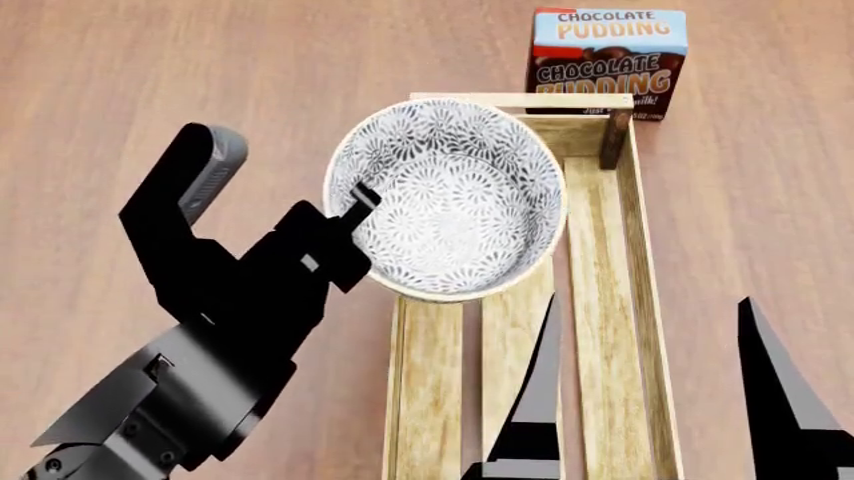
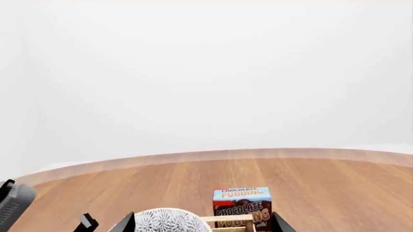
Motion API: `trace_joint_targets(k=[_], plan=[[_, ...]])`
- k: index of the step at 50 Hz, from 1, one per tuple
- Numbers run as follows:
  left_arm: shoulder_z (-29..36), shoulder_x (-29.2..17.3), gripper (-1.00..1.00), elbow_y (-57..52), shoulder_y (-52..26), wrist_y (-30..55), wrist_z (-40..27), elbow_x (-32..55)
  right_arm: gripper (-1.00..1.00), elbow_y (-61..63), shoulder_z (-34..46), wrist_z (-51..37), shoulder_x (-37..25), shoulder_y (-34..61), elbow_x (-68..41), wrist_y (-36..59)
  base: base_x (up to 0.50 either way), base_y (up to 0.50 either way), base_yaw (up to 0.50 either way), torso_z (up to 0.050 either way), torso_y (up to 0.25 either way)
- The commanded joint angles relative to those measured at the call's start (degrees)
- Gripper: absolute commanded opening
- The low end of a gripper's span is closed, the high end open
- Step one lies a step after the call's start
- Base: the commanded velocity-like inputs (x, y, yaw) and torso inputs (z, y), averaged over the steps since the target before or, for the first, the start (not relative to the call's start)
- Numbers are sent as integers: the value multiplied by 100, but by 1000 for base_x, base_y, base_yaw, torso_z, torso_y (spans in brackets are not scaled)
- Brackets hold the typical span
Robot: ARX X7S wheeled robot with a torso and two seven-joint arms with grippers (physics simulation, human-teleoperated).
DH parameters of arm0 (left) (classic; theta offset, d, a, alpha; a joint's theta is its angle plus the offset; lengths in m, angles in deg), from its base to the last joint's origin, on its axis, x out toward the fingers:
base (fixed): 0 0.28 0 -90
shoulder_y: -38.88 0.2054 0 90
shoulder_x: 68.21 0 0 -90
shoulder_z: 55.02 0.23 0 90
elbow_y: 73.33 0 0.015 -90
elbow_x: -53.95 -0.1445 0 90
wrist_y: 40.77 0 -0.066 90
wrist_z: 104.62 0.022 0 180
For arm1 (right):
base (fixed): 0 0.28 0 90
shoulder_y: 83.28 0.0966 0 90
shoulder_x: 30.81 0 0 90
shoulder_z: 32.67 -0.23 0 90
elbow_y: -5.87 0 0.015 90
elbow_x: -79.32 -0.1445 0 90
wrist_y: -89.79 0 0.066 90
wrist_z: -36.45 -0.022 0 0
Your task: Pick up the bowl on the left and put it in the tray.
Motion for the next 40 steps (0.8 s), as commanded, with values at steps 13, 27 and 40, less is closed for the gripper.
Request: trace_joint_targets(k=[13,27,40], plan=[[618,159,-100,16,19,-862,479,673,100,6,-124,68,83,0,25,-89,0,0,0,0,0],[1005,140,-100,151,42,-1128,592,860,100,6,-120,44,49,5,-1,-118,0,0,0,0,1],[1329,148,-100,237,39,-1358,654,1108,100,-7,-93,27,27,14,-12,-142,0,0,0,0,0]])
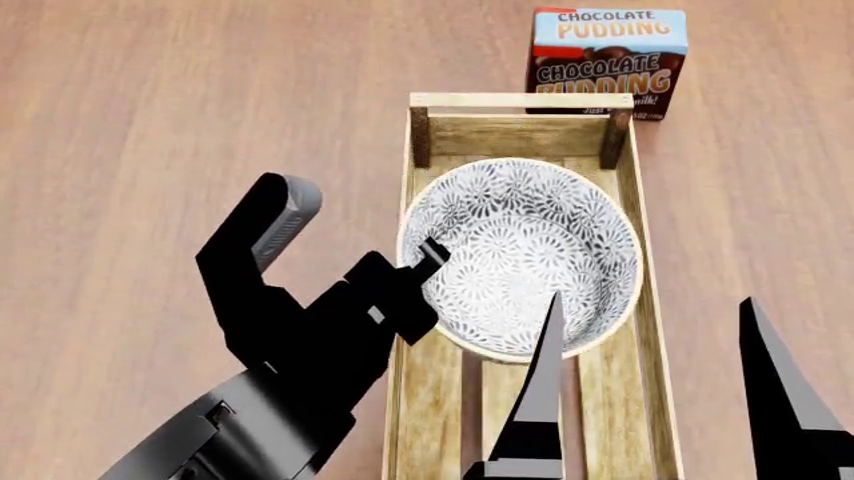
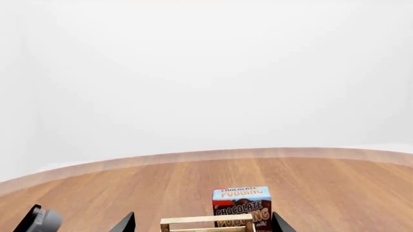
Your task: Pick up the bowl on the left and put it in the tray.
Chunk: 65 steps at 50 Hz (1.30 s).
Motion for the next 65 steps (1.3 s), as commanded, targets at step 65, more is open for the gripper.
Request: trace_joint_targets(k=[65], plan=[[873,-17,-100,574,32,-1102,972,944,100,21,-80,-24,-33,19,-34,-178,0,0,0,0,0]])
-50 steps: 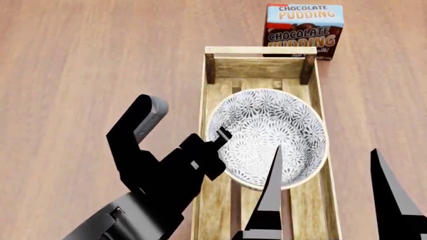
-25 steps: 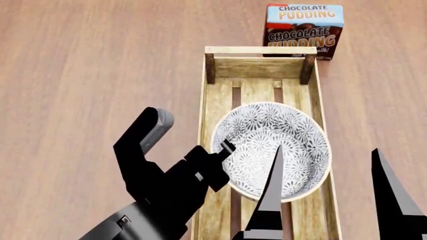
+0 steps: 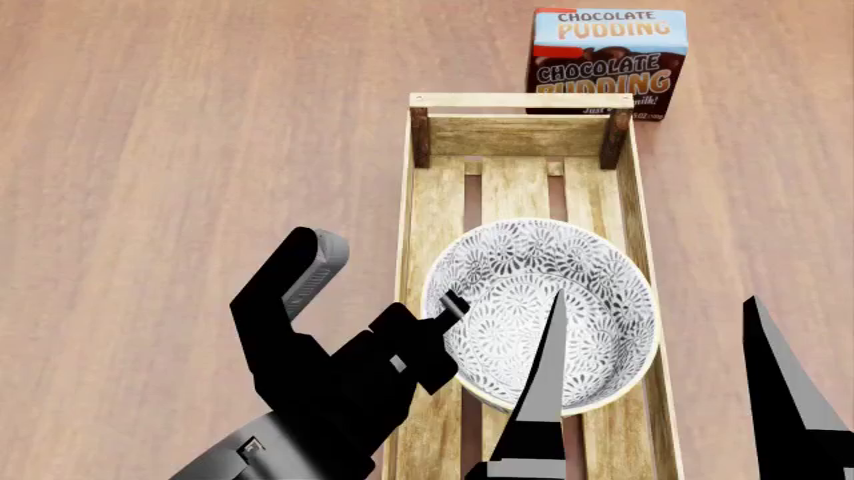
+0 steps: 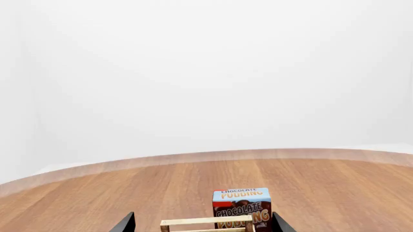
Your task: Pick up the bowl on the left and put it in the tray.
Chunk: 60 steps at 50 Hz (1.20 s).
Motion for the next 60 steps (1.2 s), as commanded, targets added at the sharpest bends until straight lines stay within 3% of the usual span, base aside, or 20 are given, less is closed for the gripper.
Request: trace_joint_targets(k=[1,23,24,60], plan=[[-93,107,-100,134,-22,-388,513,260,100,16,-147,106,101,-13,41,-82,0,0,0,0,0],[43,46,-100,54,-59,-510,506,356,100,27,-116,57,61,14,11,-91,0,0,0,0,0],[55,44,100,60,-66,-507,507,355,100,32,-113,52,59,17,10,-87,0,0,0,0,0],[233,-41,100,-345,-147,-640,378,370,100,74,-92,-26,-32,26,-28,-153,0,0,0,0,0]])
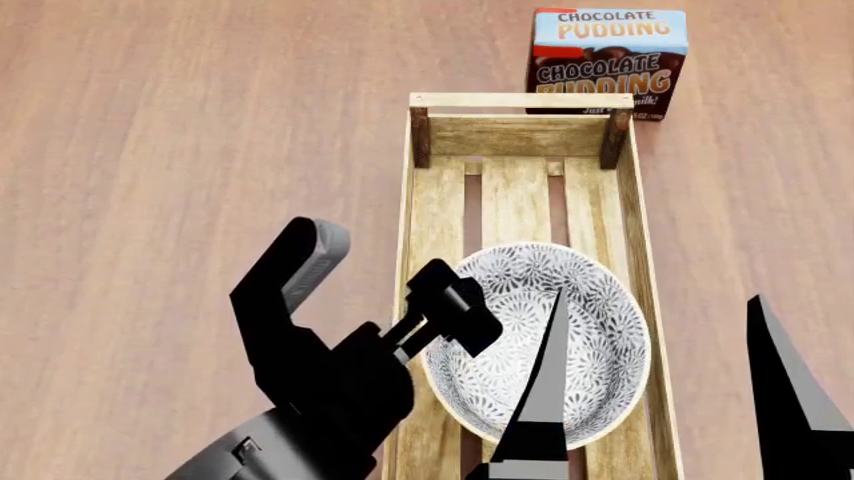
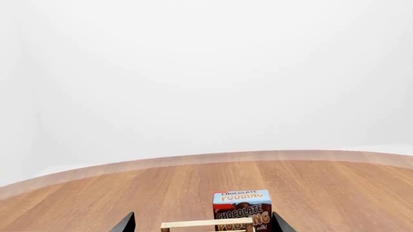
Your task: Pick up the bowl on the left and put it in the tray.
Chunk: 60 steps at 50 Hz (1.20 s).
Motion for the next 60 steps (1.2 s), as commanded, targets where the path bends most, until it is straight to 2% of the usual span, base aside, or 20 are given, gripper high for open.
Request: trace_joint_targets(k=[1,20,29,34,41,52,60], plan=[[-86,82,100,-78,-2,-353,353,197,100,34,-152,105,93,-7,37,-78,0,0,0,0,0],[86,-88,100,-1023,-14,-441,-52,-87,100,77,-119,44,51,27,5,-75,0,0,0,0,0],[350,-220,100,-1671,-65,-357,-352,-491,100,135,-92,-7,23,55,-9,-38,0,0,0,0,0],[669,-452,100,-2159,-425,-128,-926,-1273,100,143,-86,-26,8,63,-18,-40,0,0,0,0,0],[855,-650,100,-2552,-753,135,-1270,-1722,100,147,-58,-43,-6,87,-22,-37,0,0,0,0,0],[1222,-1211,100,-2939,-1203,719,-1976,-2674,100,131,-11,-65,-24,113,-13,-44,0,0,0,0,0],[1372,-1574,100,-3230,-1324,1010,-2336,-3045,100,151,39,-97,-33,160,-13,-10,0,0,0,0,0]])
